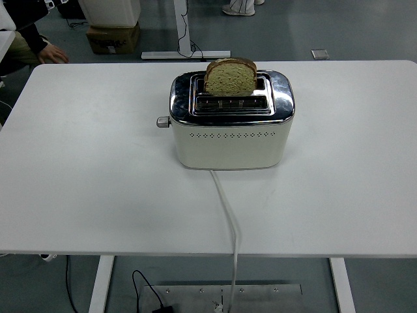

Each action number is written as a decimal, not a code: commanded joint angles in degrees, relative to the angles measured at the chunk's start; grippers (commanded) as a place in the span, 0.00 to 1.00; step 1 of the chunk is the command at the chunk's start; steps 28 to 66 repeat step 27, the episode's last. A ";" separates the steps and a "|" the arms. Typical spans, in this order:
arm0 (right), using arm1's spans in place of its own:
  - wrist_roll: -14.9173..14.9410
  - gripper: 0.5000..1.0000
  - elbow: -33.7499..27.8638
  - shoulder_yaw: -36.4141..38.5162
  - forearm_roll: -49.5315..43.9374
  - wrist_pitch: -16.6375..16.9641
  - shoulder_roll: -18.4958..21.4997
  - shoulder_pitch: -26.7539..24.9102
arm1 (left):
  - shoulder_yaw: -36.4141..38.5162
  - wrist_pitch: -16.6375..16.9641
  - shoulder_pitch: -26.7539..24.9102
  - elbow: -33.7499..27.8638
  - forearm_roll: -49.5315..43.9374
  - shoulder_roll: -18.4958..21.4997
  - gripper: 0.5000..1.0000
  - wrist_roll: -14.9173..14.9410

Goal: Press down toaster

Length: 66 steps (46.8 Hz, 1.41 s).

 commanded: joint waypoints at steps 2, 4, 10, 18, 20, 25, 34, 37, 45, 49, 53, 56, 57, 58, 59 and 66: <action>-0.01 1.00 -0.03 0.26 0.07 -0.07 0.00 0.01 | -0.09 0.04 1.30 1.85 -4.26 -1.94 1.00 0.01; -0.01 1.00 -0.03 0.08 0.07 -0.07 0.00 0.01 | -0.35 0.04 2.00 2.65 -5.67 -2.82 1.00 0.01; -0.01 1.00 -0.03 0.08 -0.02 0.02 0.00 0.00 | -3.16 0.92 4.46 4.14 -7.26 -4.58 1.00 0.01; 0.08 1.00 -0.03 0.08 0.07 0.02 0.00 -0.08 | -7.30 2.77 8.07 4.14 -7.17 -5.81 1.00 0.01; 0.08 1.00 0.06 0.08 0.07 0.02 0.00 -0.08 | -7.47 3.12 8.42 4.14 -7.17 -6.34 1.00 0.01; 0.34 1.00 -0.03 0.26 0.16 -0.07 0.00 -0.08 | -7.47 3.38 9.30 4.14 -7.08 -6.69 1.00 0.01; 0.52 1.00 -0.03 0.26 0.16 -0.15 0.00 -0.08 | -7.47 3.38 9.56 4.14 -7.08 -6.69 1.00 0.01; 0.52 1.00 -0.03 0.26 0.16 -0.15 0.00 -0.08 | -7.47 3.38 9.56 4.14 -7.08 -6.69 1.00 0.01; 0.52 1.00 -0.03 0.26 0.16 -0.15 0.00 -0.08 | -7.47 3.38 9.56 4.14 -7.08 -6.69 1.00 0.01; 0.52 1.00 -0.03 0.26 0.16 -0.15 0.00 -0.08 | -7.47 3.38 9.56 4.14 -7.08 -6.69 1.00 0.01; 0.52 1.00 -0.03 0.26 0.16 -0.15 0.00 -0.08 | -7.47 3.38 9.56 4.14 -7.08 -6.69 1.00 0.01; 0.52 1.00 -0.03 0.26 0.16 -0.15 0.00 -0.08 | -7.47 3.38 9.56 4.14 -7.08 -6.69 1.00 0.01; 0.52 1.00 -0.03 0.26 0.16 -0.15 0.00 -0.08 | -7.47 3.38 9.56 4.14 -7.08 -6.69 1.00 0.01; 0.52 1.00 -0.03 0.26 0.16 -0.15 0.00 -0.08 | -7.47 3.38 9.56 4.14 -7.08 -6.69 1.00 0.01; 0.52 1.00 -0.03 0.26 0.16 -0.15 0.00 -0.08 | -7.47 3.38 9.56 4.14 -7.08 -6.69 1.00 0.01; 0.52 1.00 -0.03 0.26 0.16 -0.15 0.00 -0.08 | -7.47 3.38 9.56 4.14 -7.08 -6.69 1.00 0.01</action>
